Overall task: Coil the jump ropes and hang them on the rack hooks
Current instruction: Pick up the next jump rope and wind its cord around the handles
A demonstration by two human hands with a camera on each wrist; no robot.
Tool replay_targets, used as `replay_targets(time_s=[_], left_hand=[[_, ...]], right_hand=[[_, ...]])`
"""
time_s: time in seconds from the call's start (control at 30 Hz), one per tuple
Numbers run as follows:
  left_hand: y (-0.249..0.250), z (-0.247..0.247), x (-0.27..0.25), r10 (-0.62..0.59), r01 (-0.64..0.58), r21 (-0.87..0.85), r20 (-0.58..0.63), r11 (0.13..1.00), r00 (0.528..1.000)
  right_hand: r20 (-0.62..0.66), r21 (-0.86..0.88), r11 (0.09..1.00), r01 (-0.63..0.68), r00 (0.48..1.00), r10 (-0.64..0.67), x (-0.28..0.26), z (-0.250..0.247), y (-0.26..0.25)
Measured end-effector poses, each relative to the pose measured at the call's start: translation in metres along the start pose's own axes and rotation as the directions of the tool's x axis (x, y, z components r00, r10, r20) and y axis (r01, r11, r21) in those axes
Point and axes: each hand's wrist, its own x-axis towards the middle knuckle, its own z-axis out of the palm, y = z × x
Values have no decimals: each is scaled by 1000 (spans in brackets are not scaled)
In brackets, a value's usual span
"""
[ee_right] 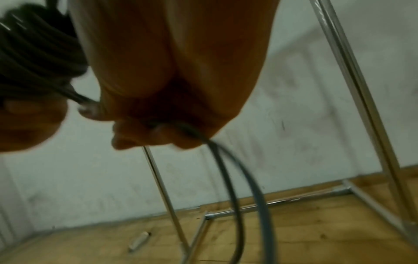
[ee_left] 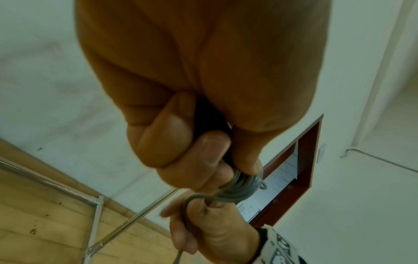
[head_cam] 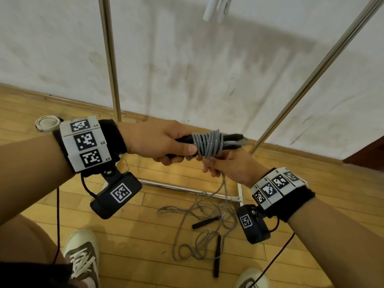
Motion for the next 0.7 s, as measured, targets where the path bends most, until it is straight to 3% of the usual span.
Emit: replay_targets(time_s=[0.07, 0.1, 0.13, 0.2, 0.23, 0.33, 0.47, 0.6, 0.7], left_hand=[[1, 2, -1, 0, -2, 17, 75, 1000, 997], [2, 4, -2, -4, 0, 40, 105, 999, 994], [2, 6, -1, -14, 5, 70, 136, 998, 991], [0, 11, 0, -57, 31, 141, 182, 990, 982], [-2, 14, 1, -84, 46, 194, 192, 980, 978], [-8, 23, 8, -173, 79, 420, 192, 904, 966], [-19, 29, 21, -255, 173, 597, 55, 783, 965], [-23, 17, 31, -200, 259, 550, -166, 794, 966], [-19, 4, 33, -142, 271, 432, -307, 860, 941]], right_hand=[[-19, 62, 994, -95, 995, 96, -1, -4, 5], [-44, -13, 992, -124, 991, 124, -1, -8, 8], [-84, -218, 966, -137, 989, 121, -1, -14, 12], [-62, -610, 789, -76, 997, 48, 3, -22, 13], [-33, -641, 766, -60, 998, 51, 5, -23, 10], [9, -580, 814, -20, 999, 31, 8, -25, -1], [-52, -514, 857, -36, 999, 11, 11, -21, -14], [-111, -232, 967, -107, 990, 83, 17, -12, -30], [-162, 15, 999, -48, 986, 49, 18, -6, -36]])
